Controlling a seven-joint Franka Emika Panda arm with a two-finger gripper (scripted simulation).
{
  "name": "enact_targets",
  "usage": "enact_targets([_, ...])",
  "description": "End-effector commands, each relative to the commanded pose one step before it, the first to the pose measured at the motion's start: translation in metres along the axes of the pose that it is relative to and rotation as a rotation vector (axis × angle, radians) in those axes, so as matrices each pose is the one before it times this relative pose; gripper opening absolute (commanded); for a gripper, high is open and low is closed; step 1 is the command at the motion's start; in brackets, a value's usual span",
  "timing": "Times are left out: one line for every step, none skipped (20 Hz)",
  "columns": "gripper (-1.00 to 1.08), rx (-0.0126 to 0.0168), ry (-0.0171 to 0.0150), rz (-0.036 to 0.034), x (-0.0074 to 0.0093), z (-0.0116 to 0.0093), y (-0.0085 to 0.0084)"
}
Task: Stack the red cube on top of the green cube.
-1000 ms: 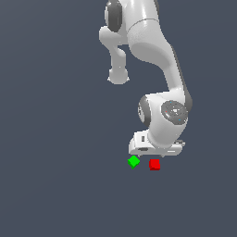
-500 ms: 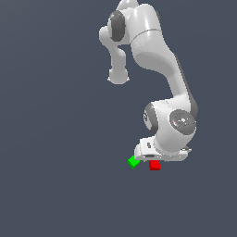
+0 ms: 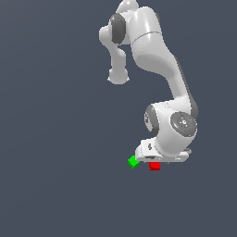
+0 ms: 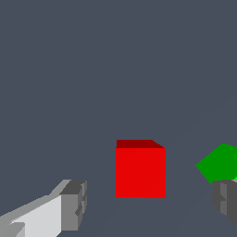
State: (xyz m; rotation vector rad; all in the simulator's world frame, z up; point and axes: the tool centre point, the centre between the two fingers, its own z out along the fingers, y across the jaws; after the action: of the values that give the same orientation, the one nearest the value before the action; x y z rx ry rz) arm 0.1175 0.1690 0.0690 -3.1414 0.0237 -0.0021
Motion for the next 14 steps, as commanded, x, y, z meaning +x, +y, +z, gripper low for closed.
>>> enact_targets([1.0, -0.00026, -0.00104, 0.0, -0.00017, 0.00628, -0.00015])
enact_targets([1.0, 0.0, 0.0, 0.0, 0.00007, 0.00379, -0.00015])
enact_targets([1.0, 0.0, 0.0, 0.0, 0.00007, 0.00445, -0.00018])
enact_targets([1.0, 0.0, 0.0, 0.0, 0.00007, 0.00509, -0.0002])
enact_targets([1.0, 0.0, 0.0, 0.0, 0.00006, 0.00569, -0.00022])
enact_targets([1.0, 0.0, 0.0, 0.0, 0.00006, 0.00569, -0.00022])
enact_targets([1.0, 0.0, 0.0, 0.0, 0.00008, 0.00491, -0.00019])
enact_targets([1.0, 0.0, 0.0, 0.0, 0.00011, 0.00412, -0.00017])
enact_targets([1.0, 0.0, 0.0, 0.0, 0.00015, 0.00333, -0.00016])
enact_targets([1.0, 0.0, 0.0, 0.0, 0.0002, 0.00255, -0.00014])
enact_targets([1.0, 0.0, 0.0, 0.0, 0.00026, 0.00177, -0.00013])
enact_targets([1.0, 0.0, 0.0, 0.0, 0.00032, 0.00102, -0.00012])
enact_targets([1.0, 0.00009, -0.00029, 0.00038, 0.00042, 0.00052, 0.00018])
enact_targets([1.0, 0.0, 0.0, 0.0, 0.00026, -0.00009, -0.00007])
